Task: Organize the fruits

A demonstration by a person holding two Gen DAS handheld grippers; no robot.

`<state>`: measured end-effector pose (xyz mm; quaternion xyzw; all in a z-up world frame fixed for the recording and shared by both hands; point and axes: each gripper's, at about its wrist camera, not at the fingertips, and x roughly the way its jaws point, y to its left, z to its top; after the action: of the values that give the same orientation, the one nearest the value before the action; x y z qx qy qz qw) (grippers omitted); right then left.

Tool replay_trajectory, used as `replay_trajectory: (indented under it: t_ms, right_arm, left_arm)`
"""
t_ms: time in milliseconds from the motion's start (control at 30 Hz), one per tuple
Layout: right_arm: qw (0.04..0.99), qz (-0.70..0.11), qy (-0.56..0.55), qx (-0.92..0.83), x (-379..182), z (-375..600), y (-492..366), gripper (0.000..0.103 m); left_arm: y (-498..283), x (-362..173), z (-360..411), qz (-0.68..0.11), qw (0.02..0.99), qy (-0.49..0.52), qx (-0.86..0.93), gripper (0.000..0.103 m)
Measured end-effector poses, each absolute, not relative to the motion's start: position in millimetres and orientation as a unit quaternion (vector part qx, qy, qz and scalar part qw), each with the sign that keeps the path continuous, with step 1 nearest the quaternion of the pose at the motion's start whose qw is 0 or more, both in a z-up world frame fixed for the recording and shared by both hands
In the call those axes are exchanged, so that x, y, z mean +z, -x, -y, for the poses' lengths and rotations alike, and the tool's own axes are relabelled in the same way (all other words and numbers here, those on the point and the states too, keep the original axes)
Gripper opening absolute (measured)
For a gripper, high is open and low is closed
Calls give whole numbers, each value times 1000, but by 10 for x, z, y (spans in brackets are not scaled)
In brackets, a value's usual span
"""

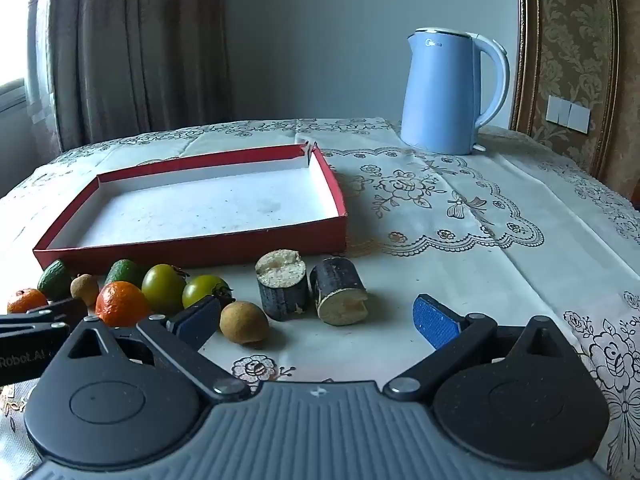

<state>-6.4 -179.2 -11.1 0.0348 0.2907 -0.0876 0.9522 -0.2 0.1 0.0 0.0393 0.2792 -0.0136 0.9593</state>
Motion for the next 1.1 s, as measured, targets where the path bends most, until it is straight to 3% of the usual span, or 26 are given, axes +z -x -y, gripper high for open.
replay_trajectory:
  t_ms: [200, 1100]
  right_arm:
    - [949, -300, -48, -88, -176, 1839, 78, 103]
    - [948, -302, -48, -87, -176, 1840, 98, 103]
  left_arm:
    - [-23, -49, -66, -308, 951, -21, -17, 103]
    - [-36, -129, -67, -306, 951, -30, -17, 103]
